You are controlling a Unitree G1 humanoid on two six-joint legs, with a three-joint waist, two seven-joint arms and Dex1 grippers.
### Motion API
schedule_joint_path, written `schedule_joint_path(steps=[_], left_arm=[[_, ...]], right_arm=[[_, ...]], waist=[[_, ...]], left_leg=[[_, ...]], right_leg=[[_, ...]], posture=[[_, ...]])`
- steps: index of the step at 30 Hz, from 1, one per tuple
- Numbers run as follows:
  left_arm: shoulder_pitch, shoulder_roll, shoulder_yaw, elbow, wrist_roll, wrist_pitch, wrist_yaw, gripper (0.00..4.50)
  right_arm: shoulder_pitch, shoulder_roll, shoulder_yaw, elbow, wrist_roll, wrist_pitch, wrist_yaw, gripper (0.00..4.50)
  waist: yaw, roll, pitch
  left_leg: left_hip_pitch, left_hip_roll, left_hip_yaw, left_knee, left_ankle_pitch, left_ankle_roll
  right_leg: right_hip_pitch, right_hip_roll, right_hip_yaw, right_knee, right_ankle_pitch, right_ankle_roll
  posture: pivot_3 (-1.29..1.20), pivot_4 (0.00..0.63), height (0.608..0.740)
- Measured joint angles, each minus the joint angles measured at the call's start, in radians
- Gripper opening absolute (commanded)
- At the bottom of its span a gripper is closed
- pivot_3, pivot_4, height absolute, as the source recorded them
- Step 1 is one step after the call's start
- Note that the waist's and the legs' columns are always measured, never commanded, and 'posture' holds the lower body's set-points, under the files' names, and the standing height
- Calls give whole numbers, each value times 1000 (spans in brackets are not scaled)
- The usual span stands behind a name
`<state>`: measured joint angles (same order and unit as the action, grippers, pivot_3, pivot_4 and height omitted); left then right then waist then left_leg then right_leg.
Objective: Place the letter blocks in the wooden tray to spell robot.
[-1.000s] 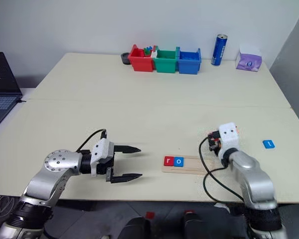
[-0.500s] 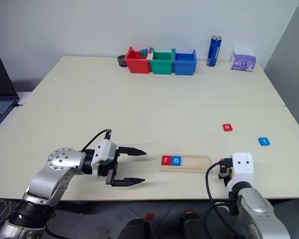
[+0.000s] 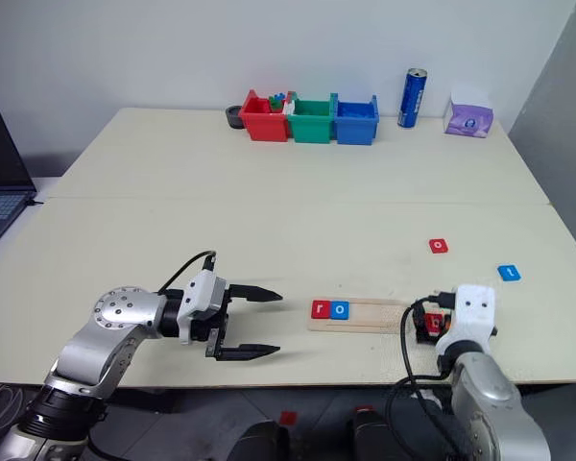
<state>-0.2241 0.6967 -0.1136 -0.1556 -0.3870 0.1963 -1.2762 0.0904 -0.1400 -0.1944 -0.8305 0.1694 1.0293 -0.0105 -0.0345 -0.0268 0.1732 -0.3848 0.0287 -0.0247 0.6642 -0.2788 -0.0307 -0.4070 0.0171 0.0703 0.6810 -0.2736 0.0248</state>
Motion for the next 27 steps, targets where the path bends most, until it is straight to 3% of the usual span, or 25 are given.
schedule_joint_path(steps=[5,12,17,27], left_arm=[[4,2,0,-28,0,23,25,4500],[4,2,-1,-45,0,43,46,4500],[7,4,-1,-47,1,43,46,4500],[17,6,-7,-62,11,41,49,4500]], right_arm=[[-75,-313,-61,74,73,-46,252,4472],[-25,-669,-70,323,166,-329,745,4472],[-13,-785,-15,435,207,-418,981,4472],[-122,-826,172,622,100,-560,1075,4472]], waist=[[0,0,0],[2,-1,1],[1,-1,1],[3,-2,1]], left_leg=[[0,-1,1,0,0,0],[0,-1,2,-1,0,0],[1,-1,2,0,0,0],[0,-1,2,0,0,0]], right_leg=[[1,0,0,-1,0,0],[1,1,-1,-1,0,0],[2,1,-1,-1,0,0],[2,0,-1,-1,0,0]], posture=[[0,150,740],[0,150,740],[0,150,740],[0,150,740]])
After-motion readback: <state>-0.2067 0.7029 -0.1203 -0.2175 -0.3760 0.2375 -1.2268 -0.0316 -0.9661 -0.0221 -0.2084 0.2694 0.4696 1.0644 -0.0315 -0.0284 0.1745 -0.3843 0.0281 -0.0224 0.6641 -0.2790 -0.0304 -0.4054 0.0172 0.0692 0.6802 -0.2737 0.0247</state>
